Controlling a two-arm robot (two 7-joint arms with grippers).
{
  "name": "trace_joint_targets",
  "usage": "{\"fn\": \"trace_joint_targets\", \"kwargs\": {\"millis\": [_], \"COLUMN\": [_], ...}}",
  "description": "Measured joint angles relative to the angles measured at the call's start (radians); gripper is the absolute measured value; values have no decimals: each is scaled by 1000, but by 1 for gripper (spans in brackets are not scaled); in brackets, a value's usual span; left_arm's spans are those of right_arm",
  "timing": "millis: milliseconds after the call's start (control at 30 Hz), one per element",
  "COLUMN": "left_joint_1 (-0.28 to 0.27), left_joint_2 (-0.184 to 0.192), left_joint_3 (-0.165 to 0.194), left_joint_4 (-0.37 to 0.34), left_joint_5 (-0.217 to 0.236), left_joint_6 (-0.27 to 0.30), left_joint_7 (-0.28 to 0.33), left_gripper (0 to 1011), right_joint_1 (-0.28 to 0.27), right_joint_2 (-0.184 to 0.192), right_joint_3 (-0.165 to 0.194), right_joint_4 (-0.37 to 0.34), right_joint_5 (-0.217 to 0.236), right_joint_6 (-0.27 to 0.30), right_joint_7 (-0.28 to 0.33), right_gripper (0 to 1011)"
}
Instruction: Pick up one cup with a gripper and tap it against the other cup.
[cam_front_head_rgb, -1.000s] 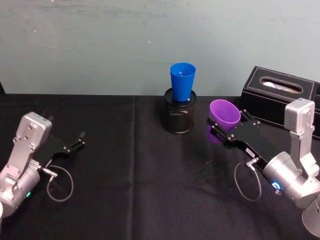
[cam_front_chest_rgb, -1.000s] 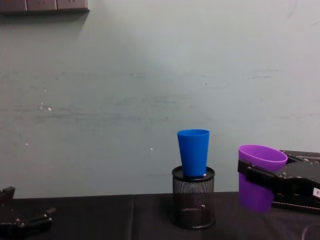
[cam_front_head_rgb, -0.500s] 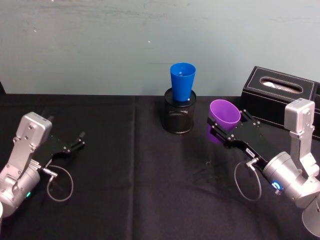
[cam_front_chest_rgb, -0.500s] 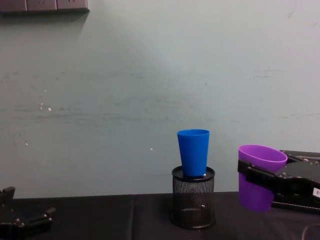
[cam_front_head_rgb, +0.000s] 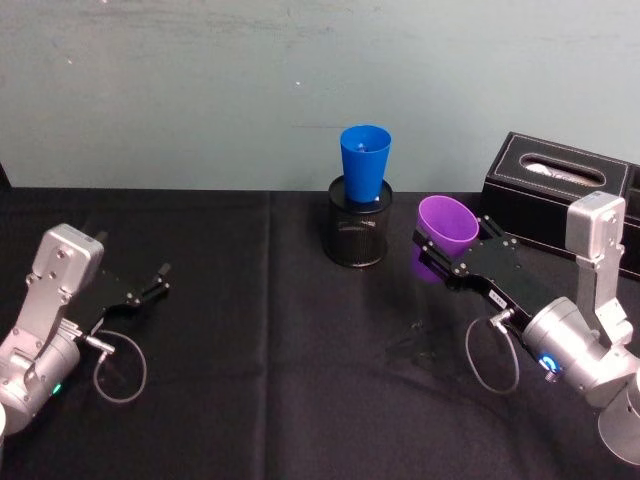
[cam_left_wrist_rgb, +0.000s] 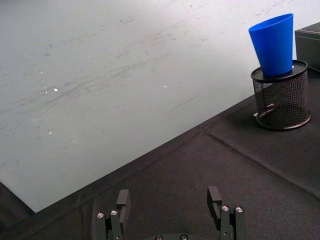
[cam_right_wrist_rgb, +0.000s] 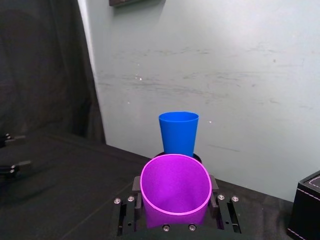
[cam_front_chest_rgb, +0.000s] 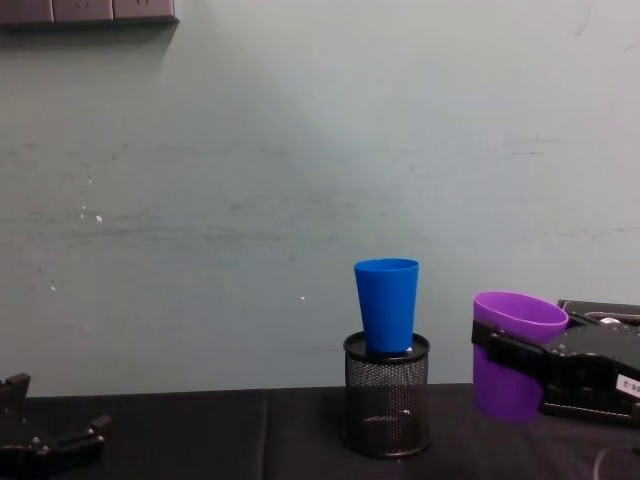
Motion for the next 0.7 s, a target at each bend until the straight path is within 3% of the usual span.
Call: {"fn": "trace_joint_targets", "kwargs": {"millis": [700], "left_joint_1": [0], "left_joint_2": [0], "left_joint_3": [0], "left_joint_4": [0], "left_joint_5": [0], "left_joint_6": [0], "left_joint_7": [0], "left_gripper": [1011], "right_joint_1": [150], "right_joint_2": [-66], "right_joint_3": [-19], "right_joint_4": [169], "right_joint_5": [4], "right_joint_6": [-27], "right_joint_7": [33], "right_gripper": [733]}}
